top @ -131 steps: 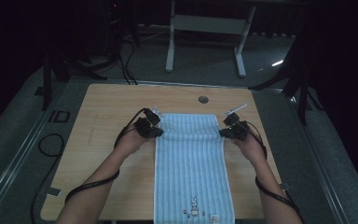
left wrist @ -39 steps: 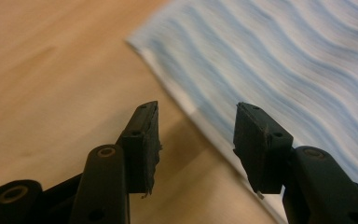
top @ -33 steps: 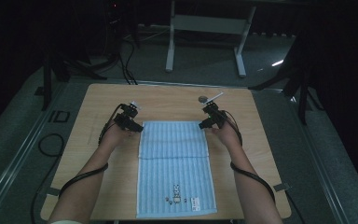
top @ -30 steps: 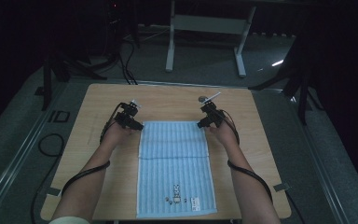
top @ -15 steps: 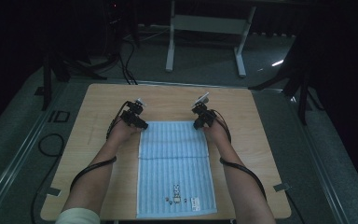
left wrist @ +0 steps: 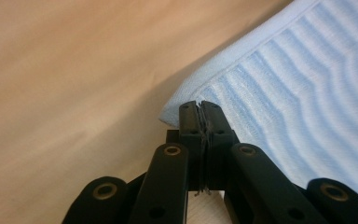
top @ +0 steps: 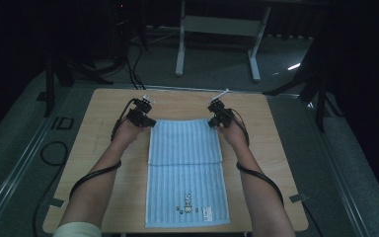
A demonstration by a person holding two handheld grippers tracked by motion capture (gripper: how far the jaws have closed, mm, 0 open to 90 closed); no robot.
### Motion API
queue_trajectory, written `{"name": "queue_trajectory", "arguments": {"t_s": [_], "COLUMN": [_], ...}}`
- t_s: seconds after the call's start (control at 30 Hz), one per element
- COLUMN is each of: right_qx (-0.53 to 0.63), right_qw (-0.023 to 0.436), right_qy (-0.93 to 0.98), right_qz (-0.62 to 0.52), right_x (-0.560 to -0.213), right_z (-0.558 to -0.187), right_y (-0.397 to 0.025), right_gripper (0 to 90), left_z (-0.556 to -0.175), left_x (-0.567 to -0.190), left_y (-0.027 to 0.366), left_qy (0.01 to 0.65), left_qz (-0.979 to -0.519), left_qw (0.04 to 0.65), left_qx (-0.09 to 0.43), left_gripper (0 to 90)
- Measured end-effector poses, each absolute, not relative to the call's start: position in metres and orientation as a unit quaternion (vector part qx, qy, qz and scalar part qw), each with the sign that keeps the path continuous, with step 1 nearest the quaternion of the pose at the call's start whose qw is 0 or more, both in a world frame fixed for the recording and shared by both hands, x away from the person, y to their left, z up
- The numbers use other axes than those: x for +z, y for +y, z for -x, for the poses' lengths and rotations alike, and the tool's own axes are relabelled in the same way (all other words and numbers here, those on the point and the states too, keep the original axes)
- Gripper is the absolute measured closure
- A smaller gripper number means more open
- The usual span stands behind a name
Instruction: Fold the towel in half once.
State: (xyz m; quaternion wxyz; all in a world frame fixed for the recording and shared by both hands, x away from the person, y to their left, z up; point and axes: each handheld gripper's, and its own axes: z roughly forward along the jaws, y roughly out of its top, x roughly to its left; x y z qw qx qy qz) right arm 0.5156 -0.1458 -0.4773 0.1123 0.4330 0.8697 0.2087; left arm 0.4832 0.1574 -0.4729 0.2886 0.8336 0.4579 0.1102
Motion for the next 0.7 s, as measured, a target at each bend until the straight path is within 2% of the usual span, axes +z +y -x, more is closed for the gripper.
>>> {"name": "queue_trajectory", "arguments": {"t_s": [0.17,0.47,0.57,0.7], "right_qx": [0.222,0.288,0.315,0.333], "right_qw": [0.148,0.214,0.228,0.237], "right_qy": [0.864,0.842,0.836,0.835], "right_qz": [-0.428,-0.403,-0.388,-0.369], "right_x": [-0.443,-0.346,-0.326,-0.320], "right_z": [-0.511,-0.499,-0.486,-0.461], "right_y": [-0.152,-0.158,-0.160,-0.168], "right_gripper": [87.2,87.0,87.1,87.0], "left_z": [-0.478,-0.461,-0.448,-0.425], "left_x": [-0.432,-0.356,-0.342,-0.343], "left_y": [0.158,0.163,0.167,0.170], "left_qy": [0.445,0.419,0.405,0.385], "left_qz": [-0.826,-0.807,-0.806,-0.813], "left_qw": [0.317,0.366,0.379,0.390], "left_qx": [0.141,0.199,0.206,0.198], "left_gripper": [88.4,88.4,88.4,88.3]}}
